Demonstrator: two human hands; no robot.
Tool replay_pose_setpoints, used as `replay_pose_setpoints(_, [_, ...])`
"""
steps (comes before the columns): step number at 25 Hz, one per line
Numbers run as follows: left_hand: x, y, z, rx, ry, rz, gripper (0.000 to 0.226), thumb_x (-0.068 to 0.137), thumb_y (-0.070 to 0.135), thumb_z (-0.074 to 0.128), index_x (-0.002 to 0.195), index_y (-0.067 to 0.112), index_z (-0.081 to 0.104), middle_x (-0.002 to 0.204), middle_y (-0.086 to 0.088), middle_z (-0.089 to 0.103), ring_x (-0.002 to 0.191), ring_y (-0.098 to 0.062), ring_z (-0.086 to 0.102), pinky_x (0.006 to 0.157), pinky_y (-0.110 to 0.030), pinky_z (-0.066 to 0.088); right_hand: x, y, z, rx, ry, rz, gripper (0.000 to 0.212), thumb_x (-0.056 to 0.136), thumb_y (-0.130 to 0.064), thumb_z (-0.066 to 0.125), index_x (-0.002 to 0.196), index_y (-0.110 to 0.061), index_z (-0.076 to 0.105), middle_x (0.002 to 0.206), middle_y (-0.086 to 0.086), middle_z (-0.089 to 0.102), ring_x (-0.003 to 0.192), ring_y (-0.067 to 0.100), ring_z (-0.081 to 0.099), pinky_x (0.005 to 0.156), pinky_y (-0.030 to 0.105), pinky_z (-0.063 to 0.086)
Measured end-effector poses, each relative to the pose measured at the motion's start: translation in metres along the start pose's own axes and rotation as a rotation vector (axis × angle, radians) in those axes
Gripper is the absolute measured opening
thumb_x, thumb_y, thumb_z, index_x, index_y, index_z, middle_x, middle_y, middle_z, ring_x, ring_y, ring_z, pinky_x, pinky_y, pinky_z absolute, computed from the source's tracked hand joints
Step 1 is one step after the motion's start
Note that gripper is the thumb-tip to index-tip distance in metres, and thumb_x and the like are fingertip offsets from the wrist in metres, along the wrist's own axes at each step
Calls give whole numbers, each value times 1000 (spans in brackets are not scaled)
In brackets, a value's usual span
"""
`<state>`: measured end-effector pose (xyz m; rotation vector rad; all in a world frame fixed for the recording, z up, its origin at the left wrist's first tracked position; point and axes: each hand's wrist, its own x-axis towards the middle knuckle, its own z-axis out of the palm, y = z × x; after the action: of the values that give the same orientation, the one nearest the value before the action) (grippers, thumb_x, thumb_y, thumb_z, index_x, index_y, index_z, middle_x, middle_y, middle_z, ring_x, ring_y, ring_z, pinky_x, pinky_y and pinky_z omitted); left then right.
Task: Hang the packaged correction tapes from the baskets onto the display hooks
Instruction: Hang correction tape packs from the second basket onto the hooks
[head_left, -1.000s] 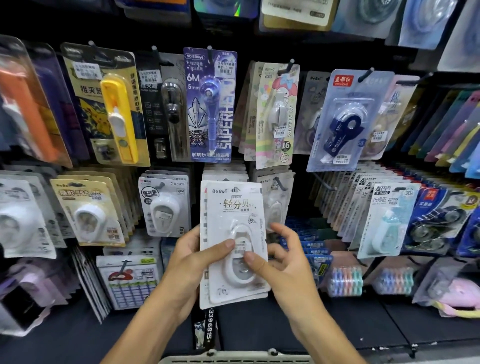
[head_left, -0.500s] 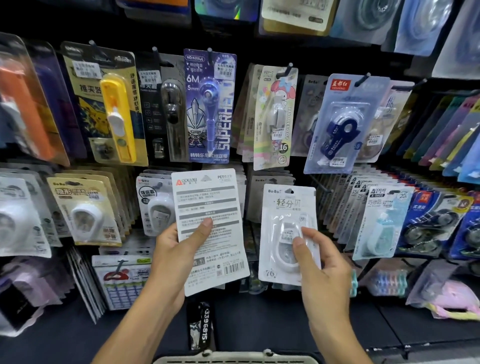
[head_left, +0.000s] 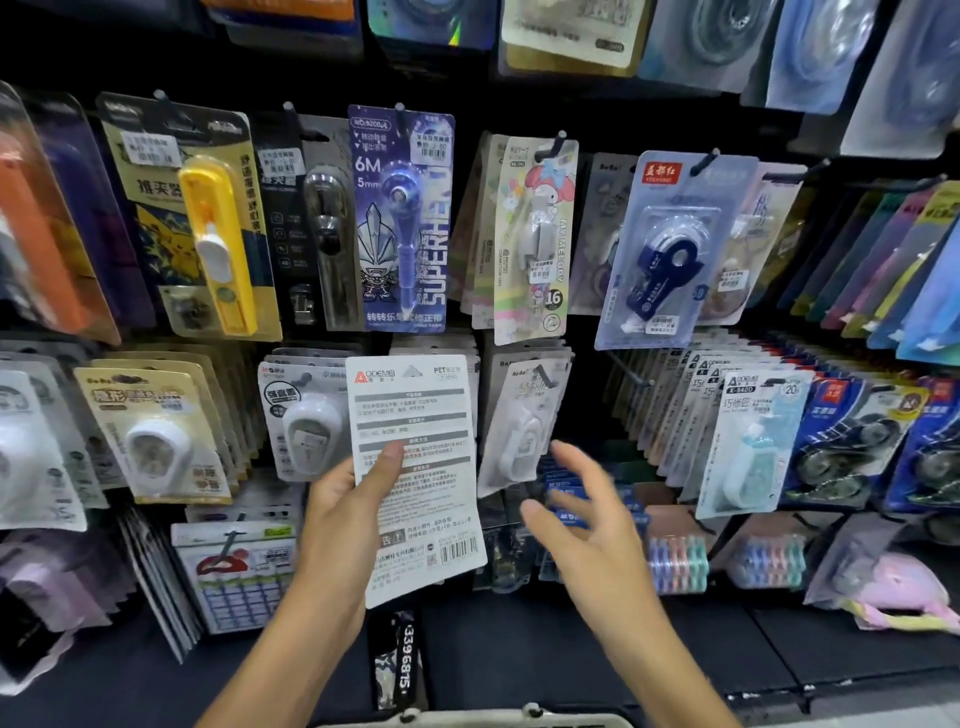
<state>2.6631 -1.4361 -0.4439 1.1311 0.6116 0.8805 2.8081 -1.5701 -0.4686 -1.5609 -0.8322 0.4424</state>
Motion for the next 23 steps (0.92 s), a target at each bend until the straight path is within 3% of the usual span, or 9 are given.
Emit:
replay_pose_setpoints(3, [-11, -6, 12, 157, -183, 42, 31, 81, 67, 62, 100, 49, 78, 115, 15, 76, 104, -4, 73, 83, -23, 57, -17, 2, 24, -35, -250, -94, 73, 75, -59, 78, 138, -63, 41, 142, -30, 52, 128, -6, 53, 96, 23, 49])
replay_pose_setpoints(5, [-18, -12, 19, 320, -407, 98, 51, 81, 84, 46, 121, 59, 66, 136, 33, 59, 124, 10, 57, 101, -22, 44, -15, 7, 30, -65, -116, -141, 70, 76, -49, 81, 136, -58, 46, 132, -29, 61, 120, -4, 60, 92, 20, 51])
replay_pose_setpoints(7, [-22, -15, 26, 438, -540, 140, 59, 78, 86, 38, 129, 63, 57, 140, 42, 49, 127, 13, 52, 103, -15, 40, -7, 11, 17, 87, 158, -133, 42, 85, -19, 79, 117, -42, 66, 111, -16, 75, 102, 9, 72, 81, 23, 57])
replay_pose_setpoints(8, [-22, -15, 28, 487, -559, 164, 57, 77, 84, 41, 129, 65, 55, 140, 45, 47, 128, 16, 48, 102, -7, 37, -3, 12, 4, 174, 233, -111, 40, 85, -6, 78, 112, -33, 68, 107, -10, 77, 100, 14, 74, 78, 24, 58])
replay_pose_setpoints(10, [-15, -18, 25, 743, -482, 303, 59, 79, 76, 51, 136, 63, 49, 147, 46, 35, 139, 22, 27, 110, -3, 21, 3, 11, -28, 324, 300, -87, 51, 78, 2, 81, 117, -26, 64, 110, -4, 78, 100, 18, 75, 75, 26, 60])
replay_pose_setpoints(12, [-3, -23, 17, 1173, -321, 467, 64, 90, 64, 54, 150, 52, 35, 161, 35, 14, 151, 9, 7, 121, -18, 6, 9, 8, -59, 430, 320, -40, 61, 69, -6, 83, 123, -26, 62, 110, -1, 78, 97, 21, 76, 70, 31, 62])
replay_pose_setpoints(15, [20, -31, -1, 1660, -201, 435, 73, 101, 57, 40, 160, 42, 1, 165, 11, -24, 149, -8, -26, 125, -41, -11, 14, 7, -94, 386, 381, 28, 63, 74, -8, 82, 128, -31, 59, 102, -1, 80, 88, 16, 78, 62, 25, 60])
replay_pose_setpoints(20, [34, -42, -7, 1688, -185, 441, 78, 101, 56, 39, 157, 40, -13, 157, 11, -39, 143, -11, -36, 121, -47, -19, 15, 11, -117, 272, 411, -3, 41, 74, -26, 83, 112, -33, 69, 93, -1, 80, 76, 8, 76, 56, 15, 54])
replay_pose_setpoints(23, [35, -46, -11, 1668, -180, 469, 76, 101, 55, 41, 158, 40, -8, 158, 12, -37, 145, -11, -35, 120, -46, -19, 28, 24, -109, 116, 497, 12, 32, 80, -27, 85, 103, -38, 66, 97, -3, 76, 82, 12, 74, 59, 20, 54])
